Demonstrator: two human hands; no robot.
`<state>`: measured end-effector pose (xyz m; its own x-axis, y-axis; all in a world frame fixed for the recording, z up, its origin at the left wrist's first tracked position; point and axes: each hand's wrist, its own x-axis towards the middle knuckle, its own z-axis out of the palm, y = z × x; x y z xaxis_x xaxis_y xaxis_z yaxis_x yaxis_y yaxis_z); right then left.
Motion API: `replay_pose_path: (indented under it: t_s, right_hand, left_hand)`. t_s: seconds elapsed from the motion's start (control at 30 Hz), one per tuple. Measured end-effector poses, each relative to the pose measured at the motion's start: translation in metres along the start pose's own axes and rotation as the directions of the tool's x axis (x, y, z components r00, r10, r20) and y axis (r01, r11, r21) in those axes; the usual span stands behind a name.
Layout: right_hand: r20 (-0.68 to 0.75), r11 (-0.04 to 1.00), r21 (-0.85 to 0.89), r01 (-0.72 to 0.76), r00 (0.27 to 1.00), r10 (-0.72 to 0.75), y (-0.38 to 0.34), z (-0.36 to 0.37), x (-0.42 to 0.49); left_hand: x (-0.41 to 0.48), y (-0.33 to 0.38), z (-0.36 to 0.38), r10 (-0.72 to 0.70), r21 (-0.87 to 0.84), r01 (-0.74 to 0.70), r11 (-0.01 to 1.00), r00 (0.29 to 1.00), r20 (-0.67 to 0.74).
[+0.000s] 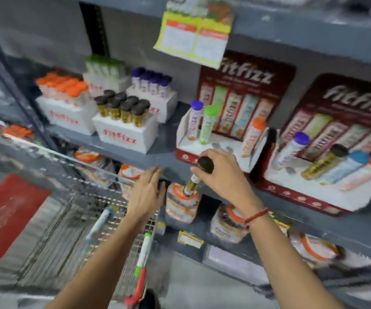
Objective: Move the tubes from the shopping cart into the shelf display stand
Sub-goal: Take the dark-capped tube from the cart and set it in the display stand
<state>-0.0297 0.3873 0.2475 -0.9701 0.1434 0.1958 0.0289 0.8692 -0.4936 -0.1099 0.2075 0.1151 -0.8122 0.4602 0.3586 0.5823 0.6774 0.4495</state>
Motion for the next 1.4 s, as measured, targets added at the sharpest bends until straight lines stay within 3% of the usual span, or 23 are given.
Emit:
replay_pose_path:
  t_s: [0.17, 0.4, 0.73, 1.03, 1.23, 1.4]
  right_hand:
    - [-0.145, 0.994, -0.006, -0.112, 0.983, 0.11, 0.023, -0.059, -0.022]
    - [-0.229, 0.974, -0.024, -0.227, 0.949, 0.216, 0.058, -0.1, -0.043]
    - [-0.183, 0.946, -0.091, -0.31, 0.939, 0.29, 0.083, -0.133, -0.054]
    - [-0.026, 0.984, -0.01, -0.177, 0.984, 0.177, 0.067, -0.14, -0.027]
    - [-0.015, 0.993, -0.021, -0.117, 0.993, 0.117, 0.054, -0.135, 0.011]
    - [0.037, 0.985, -0.164, -0.055, 0.997, 0.062, 0.045, -0.121, 0.053]
  left_hand:
    - [0.029, 0.063, 0.039, 0.261, -0.035, -0.259, 0.965, 0.957, 0.127]
    - [0.029, 0.088, 0.078, 0.403, -0.03, -0.414, 0.91, 0.866, 0.297]
    - [0.027, 0.084, 0.078, 0.447, -0.049, -0.454, 0.89, 0.846, 0.291]
    - [0.03, 0.079, 0.076, 0.474, -0.053, -0.481, 0.875, 0.829, 0.295]
    - [0.031, 0.063, 0.07, 0.432, -0.032, -0.441, 0.897, 0.859, 0.275]
    - [0.031, 0.049, 0.06, 0.37, 0.026, -0.389, 0.921, 0.893, 0.255]
